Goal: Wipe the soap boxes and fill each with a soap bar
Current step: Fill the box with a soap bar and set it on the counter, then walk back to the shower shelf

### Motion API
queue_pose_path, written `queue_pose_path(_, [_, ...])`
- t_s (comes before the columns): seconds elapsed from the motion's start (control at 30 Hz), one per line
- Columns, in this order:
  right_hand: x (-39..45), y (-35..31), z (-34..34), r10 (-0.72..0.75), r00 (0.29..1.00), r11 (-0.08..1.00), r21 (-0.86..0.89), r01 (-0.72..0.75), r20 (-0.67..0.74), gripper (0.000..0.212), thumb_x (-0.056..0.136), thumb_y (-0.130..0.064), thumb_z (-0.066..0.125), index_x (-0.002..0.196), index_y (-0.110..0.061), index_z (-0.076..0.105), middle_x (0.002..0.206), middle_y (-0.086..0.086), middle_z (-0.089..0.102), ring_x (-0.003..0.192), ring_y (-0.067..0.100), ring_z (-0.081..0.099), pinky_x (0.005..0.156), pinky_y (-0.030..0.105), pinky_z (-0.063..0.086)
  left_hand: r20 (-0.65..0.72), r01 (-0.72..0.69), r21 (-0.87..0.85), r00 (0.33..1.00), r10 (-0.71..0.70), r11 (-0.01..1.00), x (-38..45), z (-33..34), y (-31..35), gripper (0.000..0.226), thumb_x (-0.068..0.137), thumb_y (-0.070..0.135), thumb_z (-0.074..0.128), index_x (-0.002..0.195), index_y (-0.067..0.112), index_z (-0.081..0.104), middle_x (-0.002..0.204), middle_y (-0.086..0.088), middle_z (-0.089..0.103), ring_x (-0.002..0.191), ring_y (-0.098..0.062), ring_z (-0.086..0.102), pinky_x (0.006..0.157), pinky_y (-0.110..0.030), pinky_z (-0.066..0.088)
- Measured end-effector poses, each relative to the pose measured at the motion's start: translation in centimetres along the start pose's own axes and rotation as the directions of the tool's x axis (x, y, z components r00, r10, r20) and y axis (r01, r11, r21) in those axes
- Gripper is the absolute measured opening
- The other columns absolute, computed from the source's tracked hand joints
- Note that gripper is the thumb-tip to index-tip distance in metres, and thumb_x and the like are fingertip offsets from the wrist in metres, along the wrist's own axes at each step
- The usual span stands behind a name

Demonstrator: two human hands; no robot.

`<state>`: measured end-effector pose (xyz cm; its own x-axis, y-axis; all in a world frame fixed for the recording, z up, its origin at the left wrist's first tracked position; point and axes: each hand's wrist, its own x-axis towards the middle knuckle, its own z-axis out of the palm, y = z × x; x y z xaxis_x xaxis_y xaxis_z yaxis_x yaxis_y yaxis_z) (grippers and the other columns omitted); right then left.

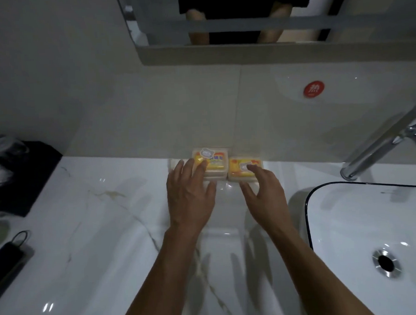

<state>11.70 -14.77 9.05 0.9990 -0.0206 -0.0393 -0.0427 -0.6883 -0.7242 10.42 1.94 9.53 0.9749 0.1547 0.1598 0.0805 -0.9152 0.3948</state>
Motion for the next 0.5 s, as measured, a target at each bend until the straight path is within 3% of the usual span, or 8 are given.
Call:
queue_pose_path(0.17, [-3.1,-0.5,-2.8,-0.057,0.998,0.992,-0.108,0.060,0.033,0.049,0.099,-0.029,0.061,0.145,-0.019,0.051,0.149,0.006,0.050,0.138,0.024,0.041,0.112,0.033,0.031,0.026,0.047,0.087,0.998,-0.050,0.995,-4.0,-2.4,2.0,0.055,0.097,0.053,0.041,0.147,0.032,0.040,0.158,0.000,0.033,0.149,-0.023,0.020,0.122,-0.046,0.010])
queue_pose_path(0.33, [-6.6,-1.4,-5.4,-0.090,0.996,0.971,-0.221,0.088,0.000,0.054,0.098,-0.035,0.061,0.148,-0.021,0.047,0.153,0.008,0.046,0.142,0.026,0.036,0.114,0.039,0.031,0.003,0.035,0.109,0.999,-0.036,0.993,-7.3,-4.6,4.3,0.052,0.097,0.049,0.044,0.145,0.030,0.044,0.156,-0.001,0.037,0.148,-0.023,0.022,0.122,-0.048,0.011])
queue_pose_path(0.5, [-10.6,-1.3,-8.1,-0.009,0.996,0.980,-0.199,-0.009,-0.091,0.055,0.099,-0.038,0.056,0.151,-0.024,0.042,0.159,0.005,0.037,0.148,0.023,0.026,0.118,0.041,0.026,0.005,-0.066,0.009,0.998,0.066,0.998,-9.8,-6.0,6.6,0.049,0.097,0.040,0.049,0.144,0.026,0.048,0.154,-0.002,0.040,0.148,-0.023,0.023,0.121,-0.046,0.008])
